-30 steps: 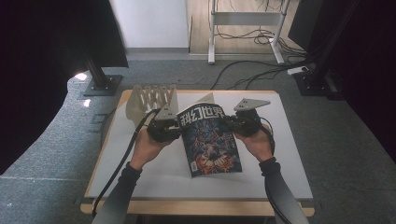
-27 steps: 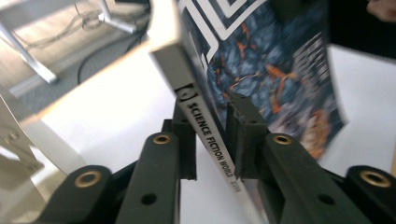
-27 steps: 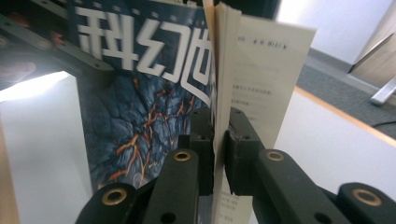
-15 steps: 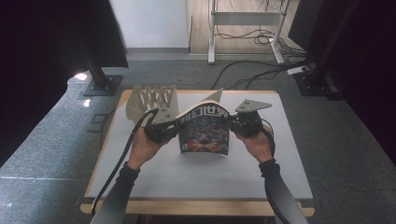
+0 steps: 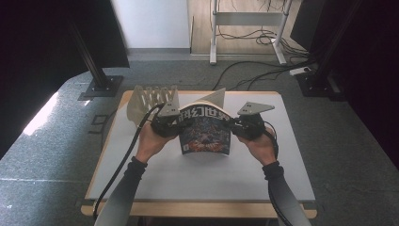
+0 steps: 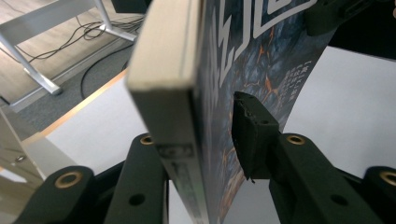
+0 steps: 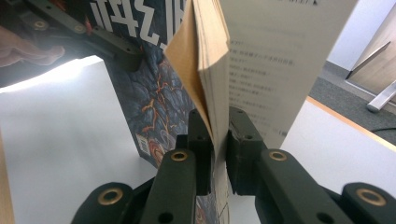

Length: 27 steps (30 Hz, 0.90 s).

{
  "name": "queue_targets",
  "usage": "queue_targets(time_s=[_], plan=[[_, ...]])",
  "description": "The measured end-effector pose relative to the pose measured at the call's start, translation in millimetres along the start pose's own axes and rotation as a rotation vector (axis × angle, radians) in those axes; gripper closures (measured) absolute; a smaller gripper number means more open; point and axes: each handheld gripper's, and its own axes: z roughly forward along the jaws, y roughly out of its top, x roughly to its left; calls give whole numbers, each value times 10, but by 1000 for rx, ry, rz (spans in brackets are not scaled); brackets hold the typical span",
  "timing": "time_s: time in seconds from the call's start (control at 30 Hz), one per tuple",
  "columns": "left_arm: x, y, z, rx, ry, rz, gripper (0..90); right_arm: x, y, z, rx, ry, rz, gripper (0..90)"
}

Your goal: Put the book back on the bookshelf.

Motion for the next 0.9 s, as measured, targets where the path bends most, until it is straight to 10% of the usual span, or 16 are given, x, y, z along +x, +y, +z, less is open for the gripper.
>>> queue_targets(time_s=[0.33,0.9], plan=[[-26,-10,-59,-6,-9,26,823,-70,-70,-41,-1,-22,22,700],[76,-106,-312,-13,-40,-70,826,-247,-850,-67,75,-124,120,313]])
